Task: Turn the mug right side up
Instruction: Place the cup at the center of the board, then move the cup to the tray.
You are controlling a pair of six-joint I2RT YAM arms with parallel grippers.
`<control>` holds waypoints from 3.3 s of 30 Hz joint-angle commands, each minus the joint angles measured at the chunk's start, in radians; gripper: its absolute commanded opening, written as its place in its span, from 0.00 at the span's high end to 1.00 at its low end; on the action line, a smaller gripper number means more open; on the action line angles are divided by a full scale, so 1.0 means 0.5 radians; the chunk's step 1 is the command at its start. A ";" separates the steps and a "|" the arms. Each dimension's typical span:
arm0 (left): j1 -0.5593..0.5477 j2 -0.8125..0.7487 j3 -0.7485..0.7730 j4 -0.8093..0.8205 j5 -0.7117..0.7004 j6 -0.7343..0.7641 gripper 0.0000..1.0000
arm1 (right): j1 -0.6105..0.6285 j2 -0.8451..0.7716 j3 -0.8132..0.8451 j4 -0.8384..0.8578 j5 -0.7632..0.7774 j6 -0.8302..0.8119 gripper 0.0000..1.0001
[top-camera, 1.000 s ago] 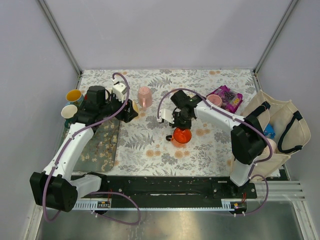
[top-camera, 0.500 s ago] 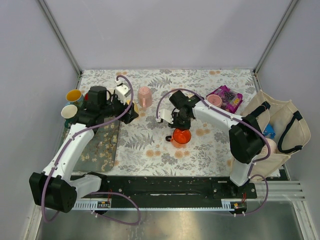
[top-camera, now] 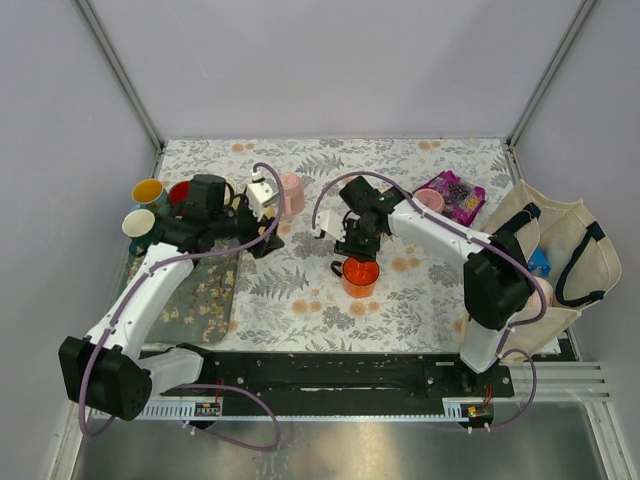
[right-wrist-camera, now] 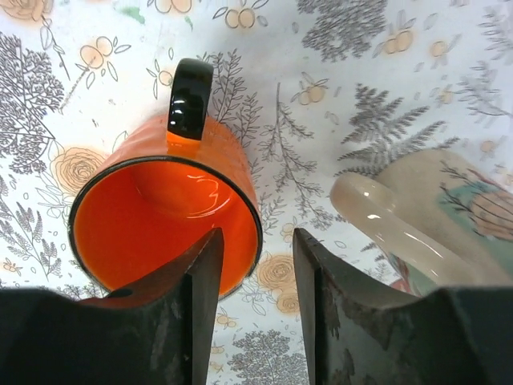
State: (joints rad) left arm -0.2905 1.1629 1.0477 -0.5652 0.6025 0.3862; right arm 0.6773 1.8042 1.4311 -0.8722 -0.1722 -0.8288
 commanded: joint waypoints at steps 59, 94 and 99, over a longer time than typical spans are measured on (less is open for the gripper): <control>-0.600 0.522 0.525 -0.517 -0.312 0.284 1.00 | -1.002 -1.151 -0.353 0.698 -0.309 1.461 0.15; 0.458 0.018 -0.270 -0.137 -1.426 -0.769 1.00 | -1.002 -0.967 -0.224 0.711 -0.465 1.526 0.17; 0.501 0.061 -0.451 0.148 -1.481 -0.825 1.00 | -1.002 -0.970 -0.248 0.704 -0.499 1.553 0.17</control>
State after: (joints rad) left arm -0.0563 1.1934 0.8581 -0.7174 -0.0807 0.0074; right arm 0.1802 1.3312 1.2747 -0.5209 -0.3859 -0.0475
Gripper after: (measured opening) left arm 0.217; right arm 0.833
